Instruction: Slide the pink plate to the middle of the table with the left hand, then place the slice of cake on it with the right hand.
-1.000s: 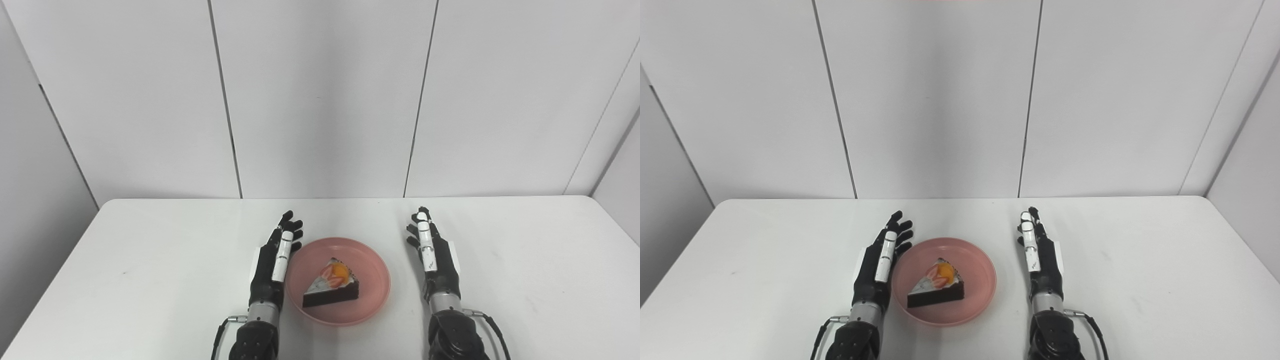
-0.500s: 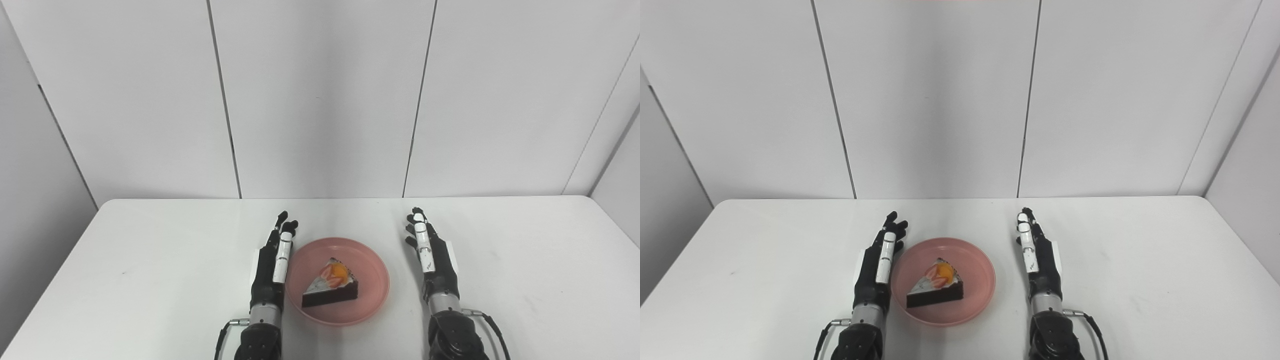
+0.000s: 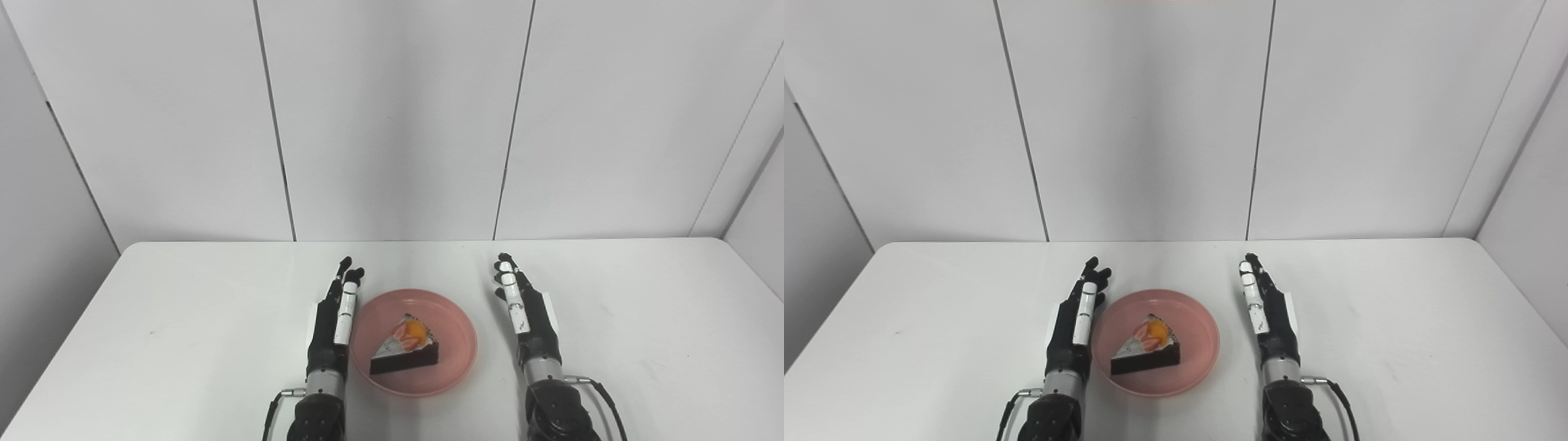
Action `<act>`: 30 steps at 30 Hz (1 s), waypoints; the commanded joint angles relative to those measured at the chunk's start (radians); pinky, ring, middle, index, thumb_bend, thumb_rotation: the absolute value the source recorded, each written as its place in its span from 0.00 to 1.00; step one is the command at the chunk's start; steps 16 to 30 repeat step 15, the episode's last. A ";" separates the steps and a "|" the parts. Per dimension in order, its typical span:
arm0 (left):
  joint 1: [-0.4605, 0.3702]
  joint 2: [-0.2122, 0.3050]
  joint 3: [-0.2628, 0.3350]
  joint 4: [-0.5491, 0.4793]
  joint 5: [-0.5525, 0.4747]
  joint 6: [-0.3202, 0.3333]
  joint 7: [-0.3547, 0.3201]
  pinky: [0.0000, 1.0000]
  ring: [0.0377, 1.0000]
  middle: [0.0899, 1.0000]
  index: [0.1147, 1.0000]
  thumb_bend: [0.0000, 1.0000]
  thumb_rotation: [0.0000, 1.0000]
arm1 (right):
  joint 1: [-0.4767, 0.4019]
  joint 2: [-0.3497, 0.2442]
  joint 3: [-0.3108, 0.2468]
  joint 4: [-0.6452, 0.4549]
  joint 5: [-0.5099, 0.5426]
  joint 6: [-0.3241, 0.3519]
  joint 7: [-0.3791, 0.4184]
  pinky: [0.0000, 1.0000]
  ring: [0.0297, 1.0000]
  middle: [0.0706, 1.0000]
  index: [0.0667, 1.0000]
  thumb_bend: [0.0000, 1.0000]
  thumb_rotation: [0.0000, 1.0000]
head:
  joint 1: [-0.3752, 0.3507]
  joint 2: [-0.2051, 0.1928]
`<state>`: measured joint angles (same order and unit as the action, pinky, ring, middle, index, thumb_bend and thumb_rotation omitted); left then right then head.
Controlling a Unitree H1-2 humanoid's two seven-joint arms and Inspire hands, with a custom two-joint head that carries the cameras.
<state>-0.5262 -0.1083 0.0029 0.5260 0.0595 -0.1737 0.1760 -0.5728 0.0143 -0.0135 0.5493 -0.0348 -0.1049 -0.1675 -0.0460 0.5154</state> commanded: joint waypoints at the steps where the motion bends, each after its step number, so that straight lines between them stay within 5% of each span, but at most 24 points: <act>1: 0.012 0.000 -0.001 -0.016 -0.003 0.018 -0.007 0.92 0.91 0.87 0.89 0.70 1.00 | 0.011 0.006 0.015 -0.002 -0.001 0.007 0.034 0.87 0.89 0.88 0.88 0.76 1.00 | 0.000 0.001; 30: 0.015 0.009 0.007 0.002 -0.018 -0.003 -0.021 0.94 0.91 0.89 0.91 0.71 1.00 | 0.032 0.015 0.014 0.001 0.018 -0.036 0.039 0.83 0.85 0.86 0.87 0.79 1.00 | -0.010 -0.004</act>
